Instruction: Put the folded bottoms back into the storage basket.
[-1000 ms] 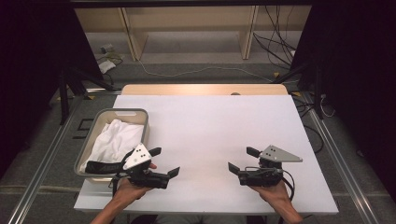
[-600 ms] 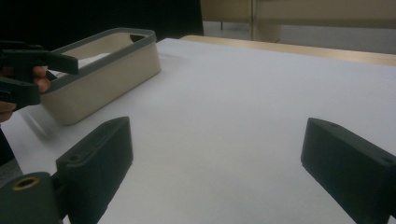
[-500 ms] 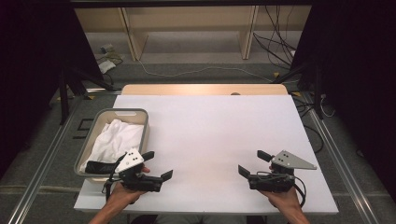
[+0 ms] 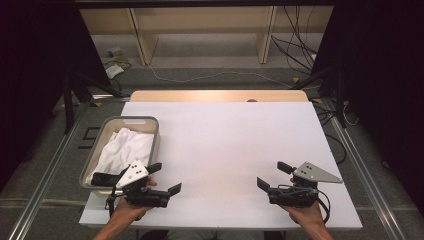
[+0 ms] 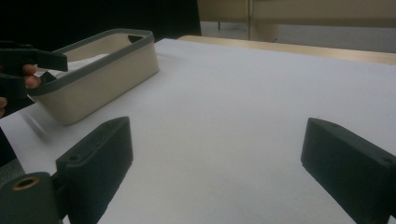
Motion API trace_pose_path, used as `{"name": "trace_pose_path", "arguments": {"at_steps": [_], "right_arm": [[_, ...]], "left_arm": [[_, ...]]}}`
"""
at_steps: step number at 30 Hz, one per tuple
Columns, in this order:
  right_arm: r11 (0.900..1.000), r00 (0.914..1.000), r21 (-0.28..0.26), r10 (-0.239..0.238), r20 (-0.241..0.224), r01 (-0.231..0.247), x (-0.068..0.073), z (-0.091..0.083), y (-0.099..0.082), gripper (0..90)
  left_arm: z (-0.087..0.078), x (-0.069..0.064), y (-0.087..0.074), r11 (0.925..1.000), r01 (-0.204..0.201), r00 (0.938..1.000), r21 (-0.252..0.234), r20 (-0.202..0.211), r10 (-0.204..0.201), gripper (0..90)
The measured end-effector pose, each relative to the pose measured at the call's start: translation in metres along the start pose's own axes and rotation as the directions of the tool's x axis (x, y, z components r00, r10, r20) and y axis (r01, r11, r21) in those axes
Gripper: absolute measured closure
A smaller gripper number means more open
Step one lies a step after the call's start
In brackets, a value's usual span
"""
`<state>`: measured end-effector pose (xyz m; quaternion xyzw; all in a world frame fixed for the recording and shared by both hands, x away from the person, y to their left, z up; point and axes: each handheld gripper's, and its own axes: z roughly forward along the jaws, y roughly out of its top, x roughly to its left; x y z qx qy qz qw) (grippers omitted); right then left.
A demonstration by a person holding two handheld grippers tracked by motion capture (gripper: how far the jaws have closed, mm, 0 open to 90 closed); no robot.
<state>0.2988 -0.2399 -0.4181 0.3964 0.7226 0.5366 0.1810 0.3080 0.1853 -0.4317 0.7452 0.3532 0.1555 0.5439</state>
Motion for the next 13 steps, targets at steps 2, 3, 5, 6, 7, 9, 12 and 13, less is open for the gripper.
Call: {"name": "trace_pose_path", "arguments": {"at_steps": [2, 3, 5, 6, 7, 9, 12, 13], "right_arm": [[1.0000, 1.0000, -0.001, 0.000, -0.002, 0.000, 0.0000, 0.0002, 0.0003, 9.9], [1.0000, 1.0000, 0.000, 0.000, -0.002, 0.000, 0.0002, 0.0004, 0.0003, 9.8], [1.0000, 1.0000, 0.001, -0.003, -0.002, 0.003, 0.0003, 0.0006, 0.0003, 9.8], [1.0000, 1.0000, 0.001, -0.004, -0.002, 0.004, 0.0002, 0.0006, 0.0004, 9.8], [1.0000, 1.0000, 0.000, -0.004, -0.002, 0.004, 0.0002, 0.0005, 0.0005, 9.8], [1.0000, 1.0000, -0.001, -0.001, -0.001, 0.001, 0.0002, 0.0003, 0.0007, 9.8], [1.0000, 1.0000, -0.005, 0.002, 0.000, -0.002, -0.0002, 0.0001, 0.0009, 9.8], [1.0000, 1.0000, -0.007, 0.003, 0.002, -0.003, -0.0002, 0.0000, 0.0010, 9.8]], "left_arm": [[-0.0006, 0.0000, 0.0006, 1.0000, -0.002, 1.0000, -0.004, 0.001, 0.002, 2.1], [-0.0006, 0.0001, 0.0007, 1.0000, 0.000, 1.0000, -0.006, 0.002, 0.000, 2.1], [-0.0005, 0.0003, 0.0007, 1.0000, 0.000, 1.0000, -0.006, -0.001, 0.000, 2.1], [-0.0005, 0.0003, 0.0007, 1.0000, 0.001, 1.0000, -0.006, -0.001, -0.001, 2.1], [-0.0004, 0.0003, 0.0007, 1.0000, 0.000, 1.0000, -0.006, -0.001, 0.000, 2.1], [-0.0003, 0.0002, 0.0007, 1.0000, -0.003, 1.0000, -0.003, 0.000, 0.003, 2.1], [0.0001, 0.0003, 0.0007, 1.0000, -0.004, 1.0000, -0.002, -0.001, 0.004, 2.1], [0.0004, 0.0004, 0.0006, 1.0000, -0.003, 1.0000, -0.001, 0.000, 0.003, 2.1]]}}
